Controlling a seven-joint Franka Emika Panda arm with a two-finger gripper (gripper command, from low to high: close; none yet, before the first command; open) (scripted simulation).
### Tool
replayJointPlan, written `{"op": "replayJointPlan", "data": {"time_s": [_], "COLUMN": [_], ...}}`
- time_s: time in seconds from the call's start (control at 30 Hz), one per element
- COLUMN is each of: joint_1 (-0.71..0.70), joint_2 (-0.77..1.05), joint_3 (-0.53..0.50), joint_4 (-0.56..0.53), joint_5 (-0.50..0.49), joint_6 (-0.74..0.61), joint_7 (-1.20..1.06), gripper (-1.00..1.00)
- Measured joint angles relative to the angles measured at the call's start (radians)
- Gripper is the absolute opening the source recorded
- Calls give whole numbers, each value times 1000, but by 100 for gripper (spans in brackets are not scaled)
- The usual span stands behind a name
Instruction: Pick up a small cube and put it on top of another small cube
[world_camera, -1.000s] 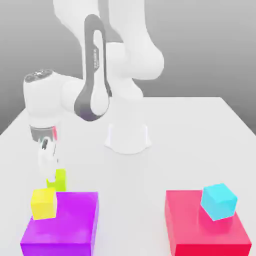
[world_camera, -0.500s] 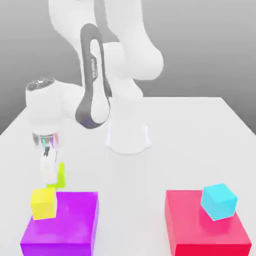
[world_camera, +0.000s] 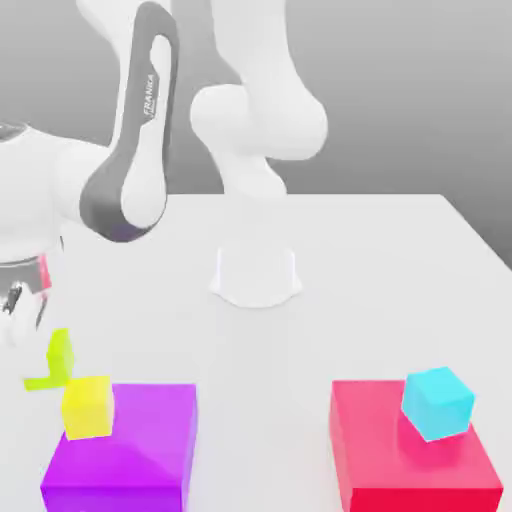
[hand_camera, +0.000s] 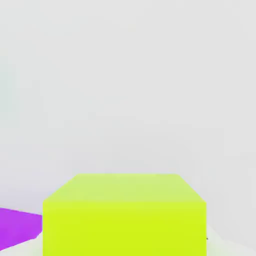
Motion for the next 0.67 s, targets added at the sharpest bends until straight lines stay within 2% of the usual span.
{"op": "replayJointPlan", "data": {"time_s": [0.4, 0.5, 0.53, 0.67], "joint_1": [47, 53, 54, 54], "joint_2": [216, 307, 340, 340], "joint_3": [21, 22, 21, 21], "joint_4": [435, 472, 475, 475], "joint_5": [-22, -22, -21, -21], "joint_6": [-218, -164, -135, -135], "joint_7": [40, 43, 42, 42], "gripper": [-100, -100, 100, 100]}}
